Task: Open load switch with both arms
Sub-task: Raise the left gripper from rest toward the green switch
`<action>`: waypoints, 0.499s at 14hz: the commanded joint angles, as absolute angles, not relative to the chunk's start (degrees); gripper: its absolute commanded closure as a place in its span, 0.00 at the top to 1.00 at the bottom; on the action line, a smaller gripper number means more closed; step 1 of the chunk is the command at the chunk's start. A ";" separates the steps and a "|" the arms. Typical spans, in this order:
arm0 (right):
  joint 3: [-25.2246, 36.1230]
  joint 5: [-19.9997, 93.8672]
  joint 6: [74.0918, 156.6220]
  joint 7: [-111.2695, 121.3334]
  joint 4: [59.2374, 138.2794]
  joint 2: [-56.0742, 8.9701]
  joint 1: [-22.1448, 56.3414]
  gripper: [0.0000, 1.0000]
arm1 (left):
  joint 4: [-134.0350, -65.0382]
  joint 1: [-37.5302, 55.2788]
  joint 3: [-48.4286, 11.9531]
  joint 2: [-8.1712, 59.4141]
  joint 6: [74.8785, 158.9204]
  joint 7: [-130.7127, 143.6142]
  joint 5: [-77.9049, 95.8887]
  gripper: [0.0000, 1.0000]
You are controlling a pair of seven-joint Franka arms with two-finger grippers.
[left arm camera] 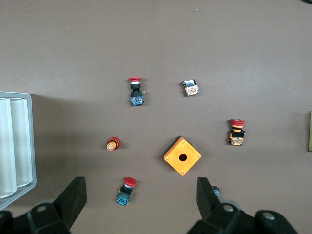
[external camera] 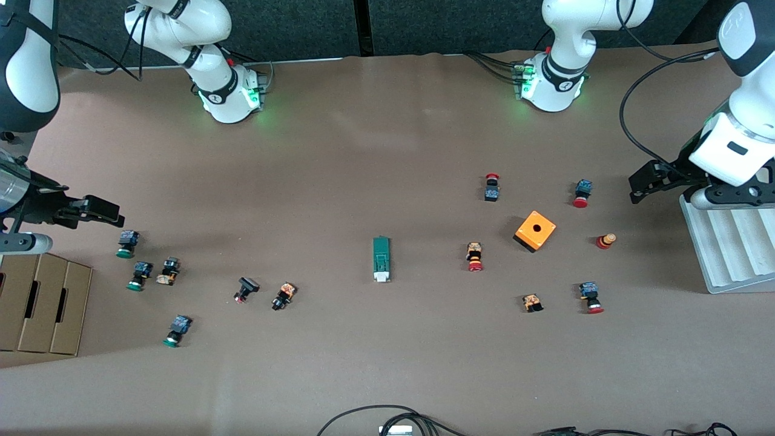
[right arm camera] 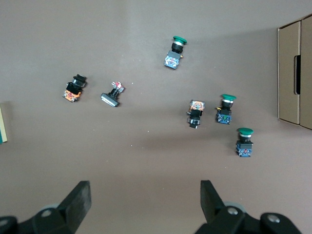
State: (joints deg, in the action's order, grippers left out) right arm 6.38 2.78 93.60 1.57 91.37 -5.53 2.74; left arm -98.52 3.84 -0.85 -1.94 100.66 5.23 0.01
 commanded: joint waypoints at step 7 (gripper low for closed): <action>6.07 2.46 92.90 2.46 90.70 -10.53 3.34 1.00 | -96.77 3.78 -0.79 -1.23 99.23 4.92 -0.44 1.00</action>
State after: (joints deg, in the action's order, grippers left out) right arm 6.17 2.78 93.34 2.29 91.63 -8.16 2.83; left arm -98.52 3.84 -0.85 -1.94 100.66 5.23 0.01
